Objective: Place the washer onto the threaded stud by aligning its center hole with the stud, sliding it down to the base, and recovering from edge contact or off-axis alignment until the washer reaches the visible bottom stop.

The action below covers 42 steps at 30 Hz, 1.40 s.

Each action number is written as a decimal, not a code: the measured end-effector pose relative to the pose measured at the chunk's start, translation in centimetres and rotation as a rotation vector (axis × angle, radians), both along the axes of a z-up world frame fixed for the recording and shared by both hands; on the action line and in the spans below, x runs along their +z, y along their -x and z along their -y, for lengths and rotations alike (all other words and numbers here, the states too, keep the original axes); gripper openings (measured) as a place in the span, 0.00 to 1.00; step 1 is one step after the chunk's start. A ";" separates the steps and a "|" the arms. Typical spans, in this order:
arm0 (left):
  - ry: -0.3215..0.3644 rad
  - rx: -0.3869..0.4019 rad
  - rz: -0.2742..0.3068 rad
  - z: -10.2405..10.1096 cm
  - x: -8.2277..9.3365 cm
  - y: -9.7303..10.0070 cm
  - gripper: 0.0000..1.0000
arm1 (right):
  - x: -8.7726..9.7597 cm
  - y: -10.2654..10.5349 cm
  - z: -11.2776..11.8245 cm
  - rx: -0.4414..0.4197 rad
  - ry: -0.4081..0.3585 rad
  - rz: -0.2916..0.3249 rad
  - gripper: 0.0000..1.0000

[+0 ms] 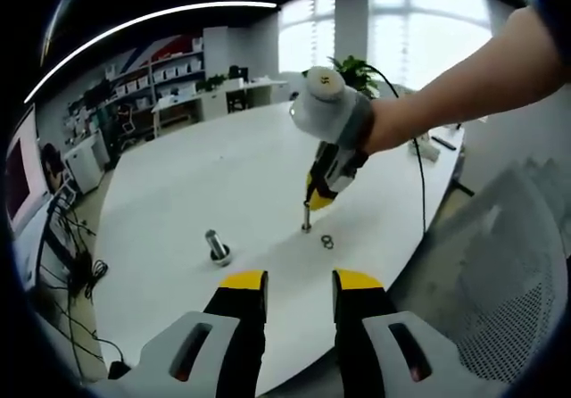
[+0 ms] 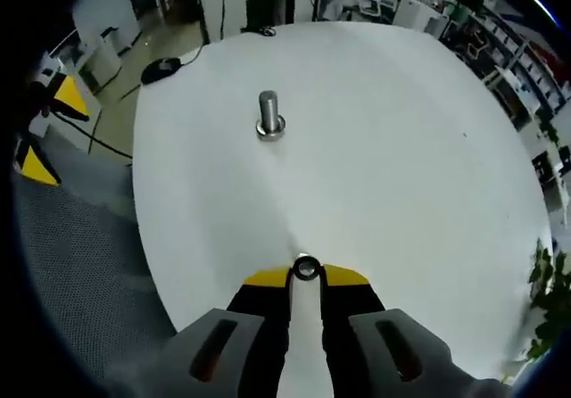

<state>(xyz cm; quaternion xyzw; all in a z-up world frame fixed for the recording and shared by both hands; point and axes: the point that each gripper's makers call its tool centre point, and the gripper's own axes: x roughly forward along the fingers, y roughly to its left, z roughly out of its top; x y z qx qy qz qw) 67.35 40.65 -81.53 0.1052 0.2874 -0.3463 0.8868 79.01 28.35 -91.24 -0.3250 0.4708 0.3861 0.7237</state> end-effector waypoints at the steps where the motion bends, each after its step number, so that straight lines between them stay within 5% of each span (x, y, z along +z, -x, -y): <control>1: 0.000 0.000 0.001 0.0 0.0 0.0 0.27 | 0.0 -0.1 0.0 -0.003 -0.001 -0.002 0.14; 13: -0.002 0.005 -0.003 -0.1 -0.1 -0.1 0.27 | -0.8 -0.3 -0.2 -0.008 0.008 -0.031 0.14; 33: -0.006 0.016 -0.022 -0.3 -0.5 -0.1 0.27 | -5.2 -0.3 0.1 -0.001 0.060 -0.109 0.14; 42: -0.006 0.017 -0.029 -0.4 -0.6 -0.1 0.27 | -5.4 -0.5 0.1 -0.010 0.060 -0.120 0.14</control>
